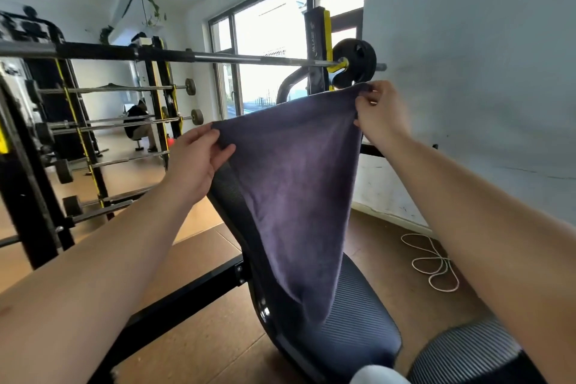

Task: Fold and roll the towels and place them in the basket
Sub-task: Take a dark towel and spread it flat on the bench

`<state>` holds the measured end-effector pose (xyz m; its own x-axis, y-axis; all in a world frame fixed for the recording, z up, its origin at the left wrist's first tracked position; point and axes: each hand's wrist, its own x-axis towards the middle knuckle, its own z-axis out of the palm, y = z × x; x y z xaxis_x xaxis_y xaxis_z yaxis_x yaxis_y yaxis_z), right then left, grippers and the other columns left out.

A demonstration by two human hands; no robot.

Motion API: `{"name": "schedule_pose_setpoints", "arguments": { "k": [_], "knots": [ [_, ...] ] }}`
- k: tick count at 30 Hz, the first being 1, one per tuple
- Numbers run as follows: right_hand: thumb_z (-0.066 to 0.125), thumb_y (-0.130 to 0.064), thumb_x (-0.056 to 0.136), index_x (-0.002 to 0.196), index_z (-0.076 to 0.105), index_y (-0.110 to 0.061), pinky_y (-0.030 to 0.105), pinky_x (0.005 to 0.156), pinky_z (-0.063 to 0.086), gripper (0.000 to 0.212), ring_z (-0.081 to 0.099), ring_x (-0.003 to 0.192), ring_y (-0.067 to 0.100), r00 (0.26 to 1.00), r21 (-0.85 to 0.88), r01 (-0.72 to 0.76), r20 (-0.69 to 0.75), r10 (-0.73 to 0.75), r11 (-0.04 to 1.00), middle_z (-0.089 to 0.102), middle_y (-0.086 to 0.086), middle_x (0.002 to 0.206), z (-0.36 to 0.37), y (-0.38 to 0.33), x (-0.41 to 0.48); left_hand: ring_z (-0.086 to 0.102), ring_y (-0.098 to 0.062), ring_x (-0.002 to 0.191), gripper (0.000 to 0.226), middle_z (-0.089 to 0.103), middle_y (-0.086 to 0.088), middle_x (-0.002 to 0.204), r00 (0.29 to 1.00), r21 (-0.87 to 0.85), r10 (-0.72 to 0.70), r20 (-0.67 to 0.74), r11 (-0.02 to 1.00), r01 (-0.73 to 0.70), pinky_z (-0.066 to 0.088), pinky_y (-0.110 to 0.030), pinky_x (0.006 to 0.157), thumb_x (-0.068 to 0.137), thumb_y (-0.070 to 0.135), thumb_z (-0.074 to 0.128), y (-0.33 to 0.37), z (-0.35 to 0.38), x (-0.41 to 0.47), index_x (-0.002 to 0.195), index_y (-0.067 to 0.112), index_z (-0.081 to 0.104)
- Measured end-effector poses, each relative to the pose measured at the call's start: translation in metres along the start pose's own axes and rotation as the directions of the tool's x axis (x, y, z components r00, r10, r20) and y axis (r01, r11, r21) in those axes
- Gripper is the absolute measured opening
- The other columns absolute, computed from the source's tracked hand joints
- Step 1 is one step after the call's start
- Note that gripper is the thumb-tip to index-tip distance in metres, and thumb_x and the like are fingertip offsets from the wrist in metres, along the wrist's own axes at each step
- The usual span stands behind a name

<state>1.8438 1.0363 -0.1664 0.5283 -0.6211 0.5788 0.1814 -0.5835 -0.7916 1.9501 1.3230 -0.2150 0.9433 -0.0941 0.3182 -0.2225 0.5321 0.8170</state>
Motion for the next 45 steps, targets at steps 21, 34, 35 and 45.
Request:
{"name": "schedule_pose_setpoints", "arguments": {
  "k": [21, 34, 35, 45],
  "knots": [
    [0.066, -0.010, 0.092, 0.164, 0.003, -0.014, 0.042, 0.128, 0.021, 0.095, 0.014, 0.158, 0.022, 0.951, -0.151, 0.280, 0.179, -0.252, 0.948, 0.013, 0.004, 0.172, 0.154, 0.096, 0.030, 0.052, -0.019, 0.129, 0.020, 0.051, 0.000, 0.137, 0.956, 0.350, 0.198, -0.215, 0.930, -0.114, 0.055, -0.039, 0.101, 0.111, 0.021, 0.036, -0.108, -0.019, 0.086, 0.128, 0.028, 0.045],
    [0.054, -0.010, 0.090, 0.165, 0.006, -0.024, 0.042, 0.107, 0.045, 0.090, 0.039, 0.142, 0.027, 0.961, -0.222, 0.257, 0.166, -0.223, 0.941, 0.030, -0.004, 0.166, 0.137, 0.075, 0.019, 0.061, -0.020, 0.099, 0.022, 0.059, -0.003, 0.124, 0.943, 0.500, 0.226, -0.247, 0.862, -0.076, 0.051, -0.021, 0.047, 0.110, 0.027, 0.032, -0.087, -0.021, 0.078, 0.127, 0.027, 0.045],
    [0.054, -0.010, 0.090, 0.165, 0.006, -0.024, 0.038, 0.100, 0.049, 0.090, 0.044, 0.141, 0.027, 0.963, -0.227, 0.256, 0.148, -0.227, 0.940, 0.029, -0.004, 0.167, 0.130, 0.068, 0.018, 0.061, -0.020, 0.100, 0.022, 0.058, -0.003, 0.125, 0.944, 0.496, 0.225, -0.240, 0.864, -0.080, 0.052, -0.021, 0.048, 0.110, 0.027, 0.032, -0.082, -0.017, 0.074, 0.127, 0.028, 0.045],
    [0.054, -0.014, 0.091, 0.164, -0.005, -0.032, 0.023, 0.064, 0.046, 0.096, 0.056, 0.084, 0.010, 0.966, -0.121, 0.250, 0.098, -0.239, 0.961, 0.046, 0.000, 0.157, 0.063, 0.011, 0.010, 0.055, -0.013, 0.114, 0.016, 0.051, 0.002, 0.127, 0.916, 0.457, 0.395, -0.071, 0.829, -0.322, 0.063, -0.029, 0.078, 0.110, 0.021, 0.035, -0.018, 0.027, 0.020, 0.122, 0.029, 0.041]
  ]
}}
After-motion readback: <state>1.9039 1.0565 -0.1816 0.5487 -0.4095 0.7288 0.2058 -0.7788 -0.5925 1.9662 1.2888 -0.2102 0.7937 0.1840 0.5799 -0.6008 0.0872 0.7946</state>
